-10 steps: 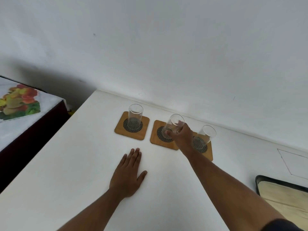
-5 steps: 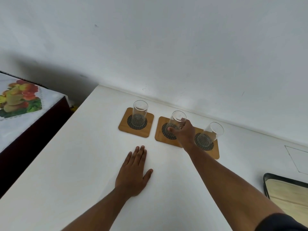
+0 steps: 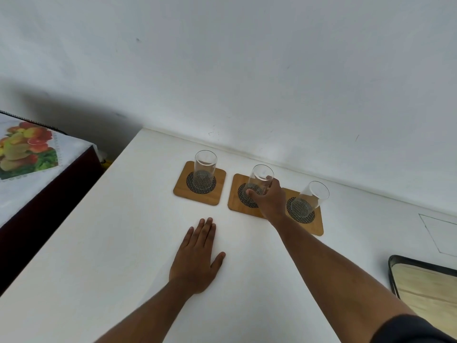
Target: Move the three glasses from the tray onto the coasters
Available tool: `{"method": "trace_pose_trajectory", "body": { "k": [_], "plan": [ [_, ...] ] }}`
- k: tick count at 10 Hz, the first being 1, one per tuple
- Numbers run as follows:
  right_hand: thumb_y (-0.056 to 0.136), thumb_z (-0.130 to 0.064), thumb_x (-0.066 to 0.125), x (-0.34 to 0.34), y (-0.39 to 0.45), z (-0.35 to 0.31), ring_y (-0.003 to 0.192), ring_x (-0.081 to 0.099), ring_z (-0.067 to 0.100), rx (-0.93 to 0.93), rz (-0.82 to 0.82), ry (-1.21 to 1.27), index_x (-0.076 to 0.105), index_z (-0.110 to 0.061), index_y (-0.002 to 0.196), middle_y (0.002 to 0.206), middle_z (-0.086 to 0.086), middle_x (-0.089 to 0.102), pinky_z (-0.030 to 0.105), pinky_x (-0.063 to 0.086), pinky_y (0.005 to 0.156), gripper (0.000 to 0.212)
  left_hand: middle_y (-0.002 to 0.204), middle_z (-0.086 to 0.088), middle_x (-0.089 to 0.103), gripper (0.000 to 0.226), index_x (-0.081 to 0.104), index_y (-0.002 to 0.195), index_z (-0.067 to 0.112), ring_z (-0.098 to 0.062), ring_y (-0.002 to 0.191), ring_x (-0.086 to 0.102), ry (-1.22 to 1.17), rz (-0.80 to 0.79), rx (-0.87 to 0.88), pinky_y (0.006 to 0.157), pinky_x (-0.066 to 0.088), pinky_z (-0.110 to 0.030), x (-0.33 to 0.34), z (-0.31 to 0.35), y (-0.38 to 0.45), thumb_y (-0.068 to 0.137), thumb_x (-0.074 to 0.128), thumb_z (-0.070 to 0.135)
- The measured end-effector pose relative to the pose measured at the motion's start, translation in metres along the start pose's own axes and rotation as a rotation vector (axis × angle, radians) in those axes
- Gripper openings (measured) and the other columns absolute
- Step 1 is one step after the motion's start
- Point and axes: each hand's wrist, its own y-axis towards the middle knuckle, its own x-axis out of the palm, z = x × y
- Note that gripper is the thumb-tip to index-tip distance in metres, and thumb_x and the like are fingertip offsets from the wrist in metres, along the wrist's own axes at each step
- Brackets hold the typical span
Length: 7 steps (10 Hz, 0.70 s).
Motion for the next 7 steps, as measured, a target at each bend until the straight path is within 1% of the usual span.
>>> {"method": "trace_pose_trajectory", "body": {
  "k": [1, 2, 3, 4, 5, 6, 7],
  "plan": [
    [0.063, -0.042, 0.098, -0.004, -0.002, -0.002, 0.138, 0.056, 0.029, 0.041, -0.027, 0.060, 0.036, -0.005, 0.154, 0.147, 0.013, 0.060, 0.038, 0.047, 0.107, 0.117, 0.167, 0.001, -0.008, 0.081, -0.004, 0.158, 0.018, -0.014, 0.152, -0.014, 0.016, -0.010, 0.003, 0.125, 0.008, -0.041, -0.001, 0.001, 0.000, 0.094, 0.001, 0.068],
    [0.061, -0.039, 0.100, -0.014, -0.011, 0.003, 0.142, 0.051, 0.029, 0.082, -0.028, 0.120, 0.029, -0.005, 0.158, 0.154, 0.014, 0.053, 0.039, 0.046, 0.110, 0.124, 0.168, 0.001, -0.008, 0.079, -0.004, 0.158, 0.018, -0.013, 0.152, -0.015, 0.033, -0.013, 0.006, 0.122, 0.003, -0.038, 0.000, -0.001, 0.000, 0.097, 0.010, 0.066],
    [0.063, -0.042, 0.099, -0.028, -0.029, 0.016, 0.136, 0.057, 0.029, 0.086, -0.031, 0.184, 0.033, -0.008, 0.156, 0.149, 0.012, 0.056, 0.047, 0.050, 0.111, 0.119, 0.168, -0.001, 0.000, 0.078, 0.003, 0.158, 0.016, -0.016, 0.153, -0.007, 0.059, -0.028, 0.009, 0.120, 0.003, -0.037, 0.001, -0.002, 0.000, 0.098, 0.015, 0.065],
    [0.073, -0.038, 0.093, -0.045, -0.051, 0.032, 0.122, 0.065, 0.024, 0.085, -0.062, 0.197, 0.045, -0.008, 0.150, 0.138, 0.007, 0.064, 0.044, 0.056, 0.103, 0.095, 0.168, -0.004, 0.004, 0.080, 0.006, 0.158, 0.013, -0.019, 0.154, -0.005, 0.070, -0.063, 0.015, 0.120, 0.000, -0.036, 0.002, -0.003, 0.000, 0.097, 0.012, 0.065],
    [0.079, -0.030, 0.091, -0.065, -0.074, 0.049, 0.111, 0.070, 0.021, 0.066, -0.144, 0.167, 0.058, -0.008, 0.138, 0.128, 0.006, 0.069, 0.037, 0.058, 0.097, 0.071, 0.168, -0.007, -0.005, 0.086, -0.001, 0.157, 0.010, -0.022, 0.153, -0.010, 0.066, -0.140, -0.022, 0.123, -0.004, -0.034, -0.009, 0.005, 0.006, 0.092, 0.008, 0.065],
    [0.080, -0.031, 0.090, -0.082, -0.091, 0.068, 0.119, 0.067, 0.022, 0.016, -0.210, 0.068, 0.058, -0.010, 0.137, 0.126, 0.000, 0.066, 0.033, 0.055, 0.097, 0.069, 0.168, -0.011, -0.009, 0.079, -0.003, 0.156, 0.006, -0.025, 0.153, -0.010, 0.137, -0.242, -0.053, 0.123, -0.001, -0.038, -0.025, 0.021, 0.012, 0.102, 0.028, 0.054],
    [0.084, -0.044, 0.083, -0.096, -0.107, 0.077, 0.139, 0.053, 0.024, -0.060, -0.196, -0.154, 0.049, -0.014, 0.148, 0.145, 0.003, 0.058, 0.035, 0.043, 0.112, 0.079, 0.168, -0.011, -0.007, 0.077, -0.002, 0.157, 0.006, -0.026, 0.154, -0.009, 0.181, -0.264, 0.011, 0.124, 0.000, -0.039, -0.040, 0.042, 0.014, 0.103, 0.034, 0.049]
  ]
}}
